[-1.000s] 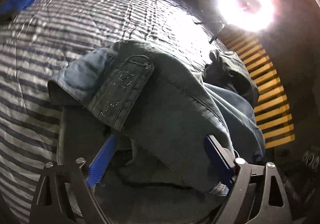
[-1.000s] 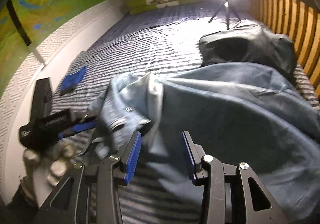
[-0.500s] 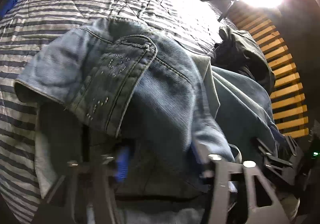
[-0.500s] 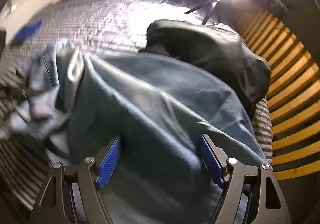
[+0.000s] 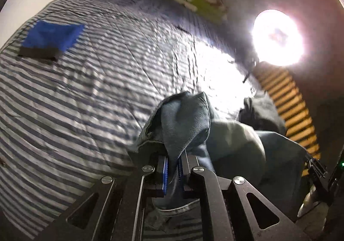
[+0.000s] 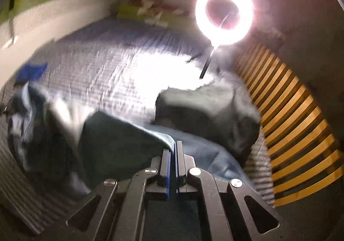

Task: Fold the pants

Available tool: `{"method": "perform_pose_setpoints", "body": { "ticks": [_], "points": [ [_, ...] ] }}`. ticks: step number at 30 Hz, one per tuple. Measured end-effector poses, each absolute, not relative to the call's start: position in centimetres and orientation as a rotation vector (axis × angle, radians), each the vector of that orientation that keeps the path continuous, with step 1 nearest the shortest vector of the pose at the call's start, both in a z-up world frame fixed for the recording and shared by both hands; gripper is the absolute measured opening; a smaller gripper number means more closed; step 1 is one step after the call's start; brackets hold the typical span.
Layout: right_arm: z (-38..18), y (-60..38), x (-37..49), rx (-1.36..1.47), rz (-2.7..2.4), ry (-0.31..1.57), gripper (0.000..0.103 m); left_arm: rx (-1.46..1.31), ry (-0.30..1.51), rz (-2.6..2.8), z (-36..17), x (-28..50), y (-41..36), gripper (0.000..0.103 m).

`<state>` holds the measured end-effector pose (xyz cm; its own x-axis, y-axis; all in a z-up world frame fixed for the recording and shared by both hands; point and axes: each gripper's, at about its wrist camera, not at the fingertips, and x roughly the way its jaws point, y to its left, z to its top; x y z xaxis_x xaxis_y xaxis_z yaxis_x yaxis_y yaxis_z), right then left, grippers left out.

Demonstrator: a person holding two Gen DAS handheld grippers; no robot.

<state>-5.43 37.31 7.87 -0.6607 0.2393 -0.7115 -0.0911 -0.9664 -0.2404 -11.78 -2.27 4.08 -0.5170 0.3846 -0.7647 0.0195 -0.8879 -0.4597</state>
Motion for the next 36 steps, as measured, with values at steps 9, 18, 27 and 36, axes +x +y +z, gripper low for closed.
{"method": "perform_pose_setpoints", "body": {
  "ticks": [9, 18, 27, 36],
  "points": [
    [21.5, 29.4, -6.1, -0.781, 2.897, -0.402, 0.002, -1.194, -0.670, 2.657, 14.2, -11.4, -12.1, 0.006],
    [20.1, 27.1, -2.6, -0.851, 3.017, -0.310, 0.002, -1.110, -0.489, 2.748, 17.4, -3.2, -18.3, 0.006],
    [2.7, 30.9, 6.5, -1.437, 2.844, -0.149, 0.002, -1.645, -0.518, 2.501, 0.4, 4.9, -20.6, 0.006],
    [-6.6, 35.9, 13.2, -1.788, 2.531, -0.041, 0.002, -1.653, -0.529, 2.369, -0.4, 8.8, -20.7, 0.052]
  ]
}}
